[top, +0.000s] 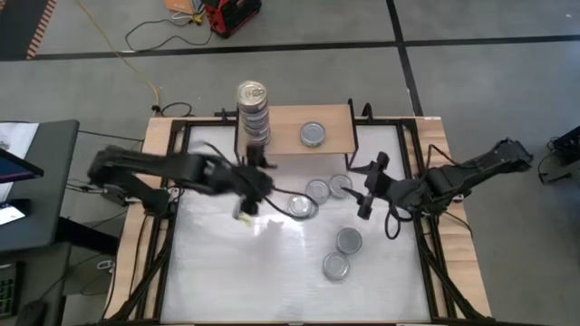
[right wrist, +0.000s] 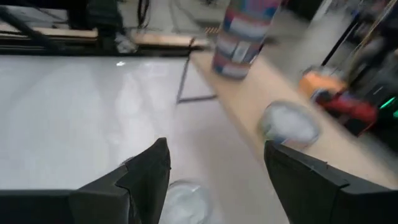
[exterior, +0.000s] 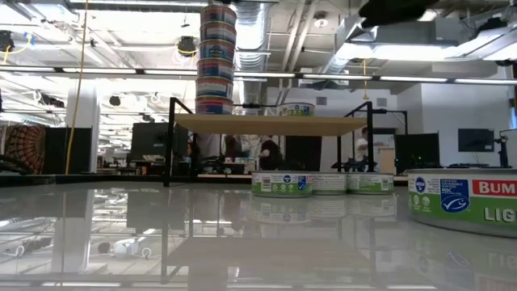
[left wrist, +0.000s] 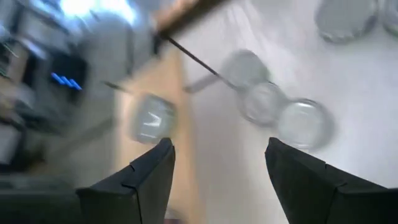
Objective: Stack canned seafood by type on shelf
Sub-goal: Stack the green tuna can on top of the green tuna can
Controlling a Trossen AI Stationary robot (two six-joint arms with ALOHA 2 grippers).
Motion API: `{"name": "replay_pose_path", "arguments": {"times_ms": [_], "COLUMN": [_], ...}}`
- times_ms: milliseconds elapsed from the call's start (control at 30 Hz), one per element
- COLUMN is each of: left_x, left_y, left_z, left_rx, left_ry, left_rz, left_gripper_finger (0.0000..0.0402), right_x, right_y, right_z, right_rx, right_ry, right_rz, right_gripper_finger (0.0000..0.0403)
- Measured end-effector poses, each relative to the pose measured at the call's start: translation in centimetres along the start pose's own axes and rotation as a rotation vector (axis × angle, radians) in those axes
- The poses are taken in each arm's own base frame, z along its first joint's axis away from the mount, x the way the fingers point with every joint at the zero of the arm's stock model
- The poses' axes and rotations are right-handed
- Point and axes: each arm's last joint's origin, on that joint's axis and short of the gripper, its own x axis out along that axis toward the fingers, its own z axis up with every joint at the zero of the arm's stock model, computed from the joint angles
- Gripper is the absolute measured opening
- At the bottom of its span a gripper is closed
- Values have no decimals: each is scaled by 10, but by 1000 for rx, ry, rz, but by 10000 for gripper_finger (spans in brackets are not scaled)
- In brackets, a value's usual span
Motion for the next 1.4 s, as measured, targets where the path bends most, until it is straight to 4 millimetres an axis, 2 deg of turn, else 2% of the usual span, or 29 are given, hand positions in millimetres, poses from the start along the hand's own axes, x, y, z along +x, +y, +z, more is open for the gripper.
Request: {"name": "replay_pose_path", "arguments": {"times_ms": [167, 267, 333, 400, 600, 900, 1100, 1200, 1400], "left_x": [65, 106, 127, 139, 161, 202, 201, 203, 190], "left_y": [-62, -95, -111, -119, -110, -91, -80, -85, -107], "left_z": [9, 11, 10, 9, 8, -43, -56, -63, -59], "left_rx": [-59, -83, -89, -94, -279, -611, -782, -812, -798], "left_ry": [149, 177, 184, 185, 81, 131, 163, 199, 252], "left_rz": [-73, -155, -180, -164, -112, -38, -41, -85, -130], "left_gripper_finger": [229, 224, 221, 216, 205, 190, 172, 163, 153], "right_x": [9, 5, -1, -9, -30, -46, -53, -55, -57], "right_y": [19, 25, 29, 30, 36, 46, 50, 51, 52], "right_z": [-17, -20, -25, -30, -40, -44, -46, -47, -47], "right_rx": [-25, -23, -28, -21, -13, -9, -8, -7, -9], "right_ry": [79, 96, 123, 147, 159, 112, 103, 99, 93], "right_rz": [60, 83, 103, 125, 128, 150, 183, 195, 202], "right_gripper_finger": [290, 290, 290, 290, 290, 290, 290, 290, 290]}}
